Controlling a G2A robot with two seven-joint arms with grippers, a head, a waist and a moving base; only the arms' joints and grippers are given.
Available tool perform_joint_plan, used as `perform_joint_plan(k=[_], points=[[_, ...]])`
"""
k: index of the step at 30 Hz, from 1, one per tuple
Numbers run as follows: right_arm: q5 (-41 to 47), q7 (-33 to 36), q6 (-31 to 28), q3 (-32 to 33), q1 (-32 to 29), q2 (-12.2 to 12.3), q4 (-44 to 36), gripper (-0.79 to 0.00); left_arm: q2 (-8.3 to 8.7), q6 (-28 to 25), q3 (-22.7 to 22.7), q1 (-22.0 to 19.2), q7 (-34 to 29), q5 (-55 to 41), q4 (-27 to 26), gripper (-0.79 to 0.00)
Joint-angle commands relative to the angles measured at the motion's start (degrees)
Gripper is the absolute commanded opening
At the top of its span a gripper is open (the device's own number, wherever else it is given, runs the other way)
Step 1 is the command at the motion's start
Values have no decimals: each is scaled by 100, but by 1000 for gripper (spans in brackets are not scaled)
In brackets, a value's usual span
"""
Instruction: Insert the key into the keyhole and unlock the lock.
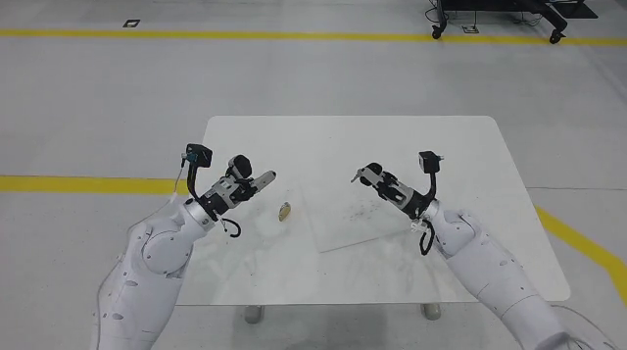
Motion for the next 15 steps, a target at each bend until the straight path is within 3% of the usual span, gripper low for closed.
perform_joint_plan(k=[1, 4, 8, 12, 15], points=[[13, -7, 18, -1, -8, -2, -17, -785, -10, -155, 69, 68, -1, -422, 33, 0], [343, 67, 34, -80, -76, -44, -107, -785, -17, -511, 236, -39, -537, -1639, 319, 0], [1009, 294, 0, -282, -33, -134, -47, -785, -26, -932, 622, -406, -1736, -3507, 830, 0], [1764, 751, 0, -434, 43, -199, 13, -785, -66, -575, 1138, -927, -3549, -5908, 1246, 0], [2303, 1110, 0, -476, 71, -231, -19, -785, -132, -377, 1411, -1391, -4326, -6692, 1760, 0]])
